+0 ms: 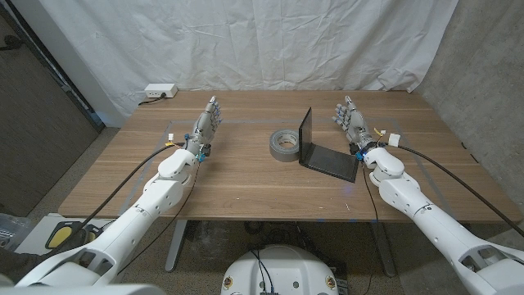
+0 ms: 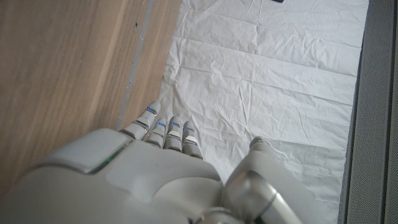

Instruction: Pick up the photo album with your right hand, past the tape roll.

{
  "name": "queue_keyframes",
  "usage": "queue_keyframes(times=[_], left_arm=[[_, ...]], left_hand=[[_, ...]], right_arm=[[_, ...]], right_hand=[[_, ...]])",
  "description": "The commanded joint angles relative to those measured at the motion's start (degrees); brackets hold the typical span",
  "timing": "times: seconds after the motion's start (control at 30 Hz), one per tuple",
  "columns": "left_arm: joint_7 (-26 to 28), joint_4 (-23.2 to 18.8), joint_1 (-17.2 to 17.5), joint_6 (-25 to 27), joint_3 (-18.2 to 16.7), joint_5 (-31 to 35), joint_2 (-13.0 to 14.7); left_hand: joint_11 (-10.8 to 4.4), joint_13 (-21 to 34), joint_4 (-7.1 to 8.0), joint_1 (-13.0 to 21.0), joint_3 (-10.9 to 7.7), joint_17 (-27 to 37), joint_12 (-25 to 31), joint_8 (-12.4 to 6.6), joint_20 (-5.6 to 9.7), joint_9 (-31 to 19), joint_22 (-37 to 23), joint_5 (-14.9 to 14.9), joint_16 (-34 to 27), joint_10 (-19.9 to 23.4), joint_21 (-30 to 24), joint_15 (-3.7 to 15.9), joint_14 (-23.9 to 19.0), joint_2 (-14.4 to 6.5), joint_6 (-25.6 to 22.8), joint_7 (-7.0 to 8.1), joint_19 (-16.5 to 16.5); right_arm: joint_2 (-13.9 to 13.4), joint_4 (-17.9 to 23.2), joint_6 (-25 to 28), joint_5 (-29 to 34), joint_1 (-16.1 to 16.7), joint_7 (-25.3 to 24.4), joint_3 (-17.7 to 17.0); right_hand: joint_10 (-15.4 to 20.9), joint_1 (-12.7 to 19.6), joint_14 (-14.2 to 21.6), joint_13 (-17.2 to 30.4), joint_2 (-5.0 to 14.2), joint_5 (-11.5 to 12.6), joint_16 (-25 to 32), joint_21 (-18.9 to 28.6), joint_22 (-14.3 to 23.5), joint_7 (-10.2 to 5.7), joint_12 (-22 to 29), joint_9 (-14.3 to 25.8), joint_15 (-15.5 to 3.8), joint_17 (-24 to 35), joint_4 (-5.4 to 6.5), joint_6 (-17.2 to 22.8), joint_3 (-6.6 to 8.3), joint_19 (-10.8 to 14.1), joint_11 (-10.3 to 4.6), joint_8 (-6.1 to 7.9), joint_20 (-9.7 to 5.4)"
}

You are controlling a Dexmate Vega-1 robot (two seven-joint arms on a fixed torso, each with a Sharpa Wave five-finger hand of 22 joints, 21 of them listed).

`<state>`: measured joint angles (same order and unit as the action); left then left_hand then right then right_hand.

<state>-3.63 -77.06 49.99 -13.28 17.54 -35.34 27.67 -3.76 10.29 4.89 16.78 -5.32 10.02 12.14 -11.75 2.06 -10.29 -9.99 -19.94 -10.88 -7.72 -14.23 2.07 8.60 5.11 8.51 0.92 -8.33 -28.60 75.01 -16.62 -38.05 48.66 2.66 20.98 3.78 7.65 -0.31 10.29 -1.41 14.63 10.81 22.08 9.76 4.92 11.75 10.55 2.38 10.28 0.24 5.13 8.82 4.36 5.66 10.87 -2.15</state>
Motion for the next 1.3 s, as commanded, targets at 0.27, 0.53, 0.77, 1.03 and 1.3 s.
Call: queue_keyframes(times=[0.27, 0.53, 0.77, 1.03, 1.3], left_arm=[[-10.6, -4.6, 3.3, 12.1, -15.7, 15.2, -12.5], [-14.0, -4.4, 2.9, 12.9, -19.2, 18.6, -16.4], [-15.1, -5.9, 3.0, 14.6, -20.5, 21.8, -17.8], [-16.1, -7.2, 3.6, 15.6, -21.7, 23.6, -19.1], [-16.8, -7.2, 3.9, 15.4, -22.5, 24.2, -20.4]], left_hand=[[0.31, 0.2, -0.12, 0.5, 0.00, 0.2, 0.4, -0.40, 6.28, -0.2, -0.1, -0.4, -0.3, 0.1, -0.1, -0.08, 0.0, 0.1, -0.2, -0.46, -0.2], [0.41, 0.2, -0.14, 0.6, 0.10, 0.2, 0.4, -0.49, 6.03, -0.2, -0.1, -0.5, -0.3, 0.5, 0.0, -0.13, -0.1, 0.0, -0.8, -0.76, 0.0], [0.47, 0.2, -0.25, 0.8, 0.17, 0.2, 0.5, -0.52, 5.69, -0.2, -0.1, -0.5, -0.4, 1.0, 0.1, -0.35, -0.6, -0.1, -1.1, -0.86, 0.1], [0.68, 0.2, -0.41, 1.2, 0.19, 0.2, 0.4, -0.45, 5.45, -0.2, -0.1, -0.6, -0.3, 1.2, 0.3, -0.48, -0.7, -0.2, -1.3, -0.89, 0.2], [0.60, 0.2, -0.58, 1.6, 0.09, 0.2, 0.4, -0.41, 5.40, -0.2, -0.1, -0.6, -0.3, 1.4, 0.5, -0.55, -0.8, -0.4, -1.4, -0.91, 0.2]], right_arm=[[1.1, 1.1, -0.2, 0.0, 1.3, 0.8, -1.2], [0.7, 2.7, -0.3, 0.6, 2.2, 0.2, -1.5], [-0.1, 4.1, -0.8, 1.1, 3.1, 0.0, -1.8], [-1.6, 7.2, -0.6, 1.8, 4.6, -0.7, -2.2], [-3.0, 10.3, -0.5, 2.9, 6.1, -1.7, -2.2]], right_hand=[[0.6, 1.1, 0.6, 0.2, 0.36, 0.2, 0.4, 0.0, 0.3, 0.33, 0.5, 0.1, 0.54, 0.2, -0.22, 0.2, 0.69, 0.7, 0.39, 0.51, -1.16], [1.4, 1.7, 0.8, 0.2, 0.66, 0.2, 0.4, -0.3, 0.3, 0.28, 0.8, 0.1, 0.53, 0.1, -0.59, 0.5, 0.92, 0.9, 0.55, 0.62, -1.09], [1.7, 2.3, 1.0, 0.2, 0.85, 0.1, 0.4, -0.4, 0.3, 0.22, 0.9, 0.1, 0.51, 0.1, -0.96, 0.6, 1.12, 1.2, 0.50, 0.63, -1.10], [2.3, 3.3, 1.6, 0.3, 1.13, 0.0, 0.5, -0.6, 0.3, 0.30, 1.0, 0.2, 0.59, 0.1, -1.51, 1.2, 1.43, 1.7, 0.61, 0.83, -1.04], [2.9, 4.2, 2.1, 0.3, 1.53, -0.2, 0.6, -0.7, 0.3, 0.25, 1.2, 0.2, 0.51, 0.1, -2.04, 1.6, 1.81, 2.1, 0.38, 0.95, -0.97]])
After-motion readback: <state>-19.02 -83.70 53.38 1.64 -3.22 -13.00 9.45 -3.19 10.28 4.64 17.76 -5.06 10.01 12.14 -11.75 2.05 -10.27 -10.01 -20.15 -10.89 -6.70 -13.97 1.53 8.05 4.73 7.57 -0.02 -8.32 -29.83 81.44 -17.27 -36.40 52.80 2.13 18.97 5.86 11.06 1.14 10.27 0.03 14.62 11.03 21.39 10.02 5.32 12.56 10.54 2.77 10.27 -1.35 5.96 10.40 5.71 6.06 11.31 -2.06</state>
